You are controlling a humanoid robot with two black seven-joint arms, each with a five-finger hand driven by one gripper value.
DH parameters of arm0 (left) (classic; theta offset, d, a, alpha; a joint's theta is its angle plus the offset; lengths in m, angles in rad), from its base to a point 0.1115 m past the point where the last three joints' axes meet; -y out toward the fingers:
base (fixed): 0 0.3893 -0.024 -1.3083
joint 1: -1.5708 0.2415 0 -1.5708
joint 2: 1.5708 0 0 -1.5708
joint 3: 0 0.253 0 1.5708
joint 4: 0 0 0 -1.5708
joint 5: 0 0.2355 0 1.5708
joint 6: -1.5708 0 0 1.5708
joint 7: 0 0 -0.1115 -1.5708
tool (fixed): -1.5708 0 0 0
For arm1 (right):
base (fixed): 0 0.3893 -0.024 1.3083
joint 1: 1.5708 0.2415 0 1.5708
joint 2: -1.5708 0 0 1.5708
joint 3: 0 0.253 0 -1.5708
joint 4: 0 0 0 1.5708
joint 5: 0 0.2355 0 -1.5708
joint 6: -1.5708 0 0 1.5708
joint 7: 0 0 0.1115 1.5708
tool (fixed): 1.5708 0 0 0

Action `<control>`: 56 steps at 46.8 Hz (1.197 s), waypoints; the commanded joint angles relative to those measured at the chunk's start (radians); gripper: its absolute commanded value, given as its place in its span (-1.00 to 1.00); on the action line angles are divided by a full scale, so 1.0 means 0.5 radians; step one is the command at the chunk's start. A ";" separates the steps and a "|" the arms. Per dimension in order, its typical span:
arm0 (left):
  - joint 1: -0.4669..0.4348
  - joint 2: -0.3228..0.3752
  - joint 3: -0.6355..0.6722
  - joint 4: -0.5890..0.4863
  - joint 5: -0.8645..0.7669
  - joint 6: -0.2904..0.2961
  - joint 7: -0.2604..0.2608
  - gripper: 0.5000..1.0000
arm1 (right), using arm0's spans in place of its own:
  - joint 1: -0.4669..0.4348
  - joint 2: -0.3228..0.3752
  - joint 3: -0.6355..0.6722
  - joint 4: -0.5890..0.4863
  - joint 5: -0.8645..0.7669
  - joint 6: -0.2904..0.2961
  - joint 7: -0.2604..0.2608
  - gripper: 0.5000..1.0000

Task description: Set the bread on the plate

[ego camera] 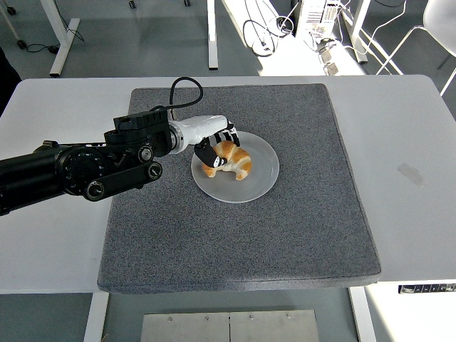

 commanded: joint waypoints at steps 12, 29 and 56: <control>0.004 -0.018 -0.015 0.001 -0.035 -0.003 0.006 0.20 | 0.000 0.000 0.000 0.000 0.000 0.000 0.000 1.00; -0.024 0.086 -0.214 -0.023 -0.102 -0.015 0.009 0.33 | 0.000 0.000 0.000 0.000 0.000 0.000 0.000 1.00; 0.187 0.445 -0.601 0.105 -0.995 0.242 -0.561 0.22 | 0.000 0.000 0.000 0.000 0.000 0.000 0.000 1.00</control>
